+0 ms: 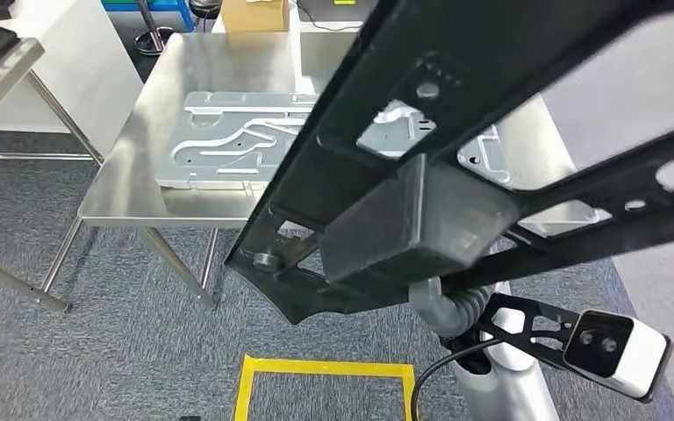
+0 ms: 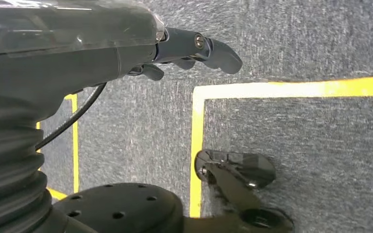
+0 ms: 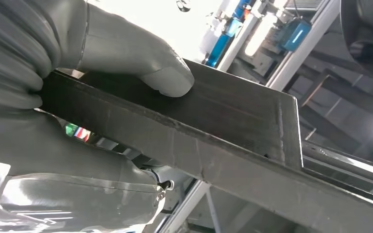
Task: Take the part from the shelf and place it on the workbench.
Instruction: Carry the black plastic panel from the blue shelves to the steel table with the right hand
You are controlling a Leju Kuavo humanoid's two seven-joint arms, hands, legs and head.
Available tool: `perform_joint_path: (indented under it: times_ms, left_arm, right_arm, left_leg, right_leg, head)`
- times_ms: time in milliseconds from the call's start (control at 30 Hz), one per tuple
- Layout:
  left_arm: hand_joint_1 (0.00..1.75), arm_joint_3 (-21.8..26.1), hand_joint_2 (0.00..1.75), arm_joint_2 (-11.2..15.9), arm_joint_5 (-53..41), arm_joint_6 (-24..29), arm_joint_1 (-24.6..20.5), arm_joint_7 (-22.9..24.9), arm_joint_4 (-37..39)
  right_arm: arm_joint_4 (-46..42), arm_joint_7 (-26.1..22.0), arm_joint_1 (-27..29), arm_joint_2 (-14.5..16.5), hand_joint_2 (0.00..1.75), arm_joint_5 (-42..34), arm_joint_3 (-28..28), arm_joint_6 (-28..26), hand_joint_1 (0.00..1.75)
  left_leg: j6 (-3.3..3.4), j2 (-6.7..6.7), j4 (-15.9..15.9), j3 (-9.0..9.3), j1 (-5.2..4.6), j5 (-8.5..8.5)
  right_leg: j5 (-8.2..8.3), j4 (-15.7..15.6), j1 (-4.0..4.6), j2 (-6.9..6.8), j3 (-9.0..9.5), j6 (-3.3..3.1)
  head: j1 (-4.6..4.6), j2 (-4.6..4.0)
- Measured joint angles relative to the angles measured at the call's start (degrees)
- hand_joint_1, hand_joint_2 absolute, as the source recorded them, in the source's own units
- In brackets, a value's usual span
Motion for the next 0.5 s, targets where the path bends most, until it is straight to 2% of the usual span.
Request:
perform_joint_path:
  times_ms: [33, 67, 100, 167, 233, 300, 367, 400, 433, 500]
  left_arm:
    - [0.0, 0.0, 1.75, 0.0, 0.02, 0.01, 0.12, 0.0, 0.0]
    - [0.0, 0.01, 1.75, 0.0, 0.03, 0.05, 0.27, 0.0, 0.0]
    - [0.0, 0.01, 1.75, 0.0, 0.05, 0.09, 0.39, 0.0, 0.0]
    - [0.0, 0.03, 1.75, 0.0, 0.09, 0.18, 0.56, 0.0, 0.0]
    - [0.0, 0.05, 1.75, 0.0, 0.09, 0.21, 0.58, -0.01, 0.0]
    - [0.0, 0.07, 1.75, 0.01, 0.1, 0.22, 0.62, -0.02, 0.0]
    - [0.0, 0.08, 1.75, -0.01, 0.12, 0.23, 0.71, -0.03, 0.0]
    - [0.0, 0.09, 1.75, -0.03, 0.14, 0.25, 0.7, -0.03, 0.0]
    - [0.0, 0.09, 1.75, -0.04, 0.14, 0.27, 0.65, -0.03, 0.0]
    - [0.0, 0.09, 1.75, -0.05, 0.15, 0.31, 0.59, 0.01, 0.0]
  right_arm:
    - [-0.03, 0.01, 0.02, 0.0, 1.75, 0.08, 0.05, -0.01, 1.75]
    - [-0.08, 0.05, 0.03, 0.0, 1.75, 0.2, 0.12, -0.09, 1.75]
    - [-0.17, 0.1, 0.04, 0.0, 1.75, 0.34, 0.21, -0.25, 1.75]
    - [-0.43, 0.22, 0.0, -0.01, 1.75, 0.61, 0.38, -0.6, 1.75]
    - [-0.64, 0.38, -0.04, -0.02, 1.75, 0.77, 0.48, -0.74, 1.75]
    - [-0.83, 0.58, -0.07, -0.03, 1.75, 0.84, 0.53, -0.81, 1.75]
    - [-0.98, 0.69, -0.14, -0.02, 1.75, 0.74, 0.56, -1.09, 1.75]
    - [-1.03, 0.69, -0.24, -0.03, 1.75, 0.56, 0.57, -1.28, 1.75]
    - [-1.07, 0.71, -0.37, -0.04, 1.75, 0.25, 0.58, -1.47, 1.75]
    - [-1.11, 0.96, -0.66, -0.09, 1.75, -0.86, 0.44, -1.63, 1.75]
  left_leg:
    - [-0.19, 0.01, 2.43, -2.02, 0.16, -0.72]
    - [-0.33, 0.02, 2.87, -3.16, 0.26, -0.27]
    - [-0.37, 0.03, 1.38, -3.35, 0.32, 1.34]
    - [-0.14, 0.1, -6.03, -1.66, 0.32, 7.13]
    - [0.3, 0.25, -11.7, -0.11, 0.02, 9.93]
    - [1.0, 0.27, -12.82, 0.29, -0.22, 9.54]
    - [1.76, 0.14, -13.21, 1.03, -0.03, 9.68]
    - [2.08, 0.11, -13.42, 1.49, 0.07, 9.58]
    - [2.32, 0.08, -13.61, 1.89, 0.15, 9.44]
    - [2.64, 0.04, -13.66, 2.4, 0.11, 8.89]
  right_leg:
    - [-0.39, 0.0, 0.0, 0.07, 0.38, 0.03]
    - [-0.83, 0.01, -0.01, 0.17, 0.88, 0.1]
    - [-1.29, 0.01, -0.02, 0.26, 1.5, 0.19]
    - [-2.42, 0.03, -0.01, 0.29, 2.97, 0.53]
    - [-3.39, 0.09, 0.1, 0.28, 3.72, 1.11]
    - [-3.75, 0.35, 0.22, 0.31, 3.86, 1.83]
    - [-4.05, 1.42, 0.17, 0.26, 3.71, 2.38]
    - [-4.5, 3.07, 0.13, 0.24, 2.9, 2.59]
    - [-5.36, 5.84, 0.04, 0.22, 1.32, 2.79]
    - [-8.03, 13.16, -0.05, 0.2, -3.55, 3.11]
  head:
    - [0.01, -0.01]
    - [0.0, -0.01]
    - [0.0, -0.01]
    - [0.01, 0.0]
    - [-0.01, -0.01]
    - [-0.03, 0.0]
    - [-0.03, 0.01]
    - [-0.01, 0.01]
    - [0.03, 0.01]
    - [0.09, 0.0]
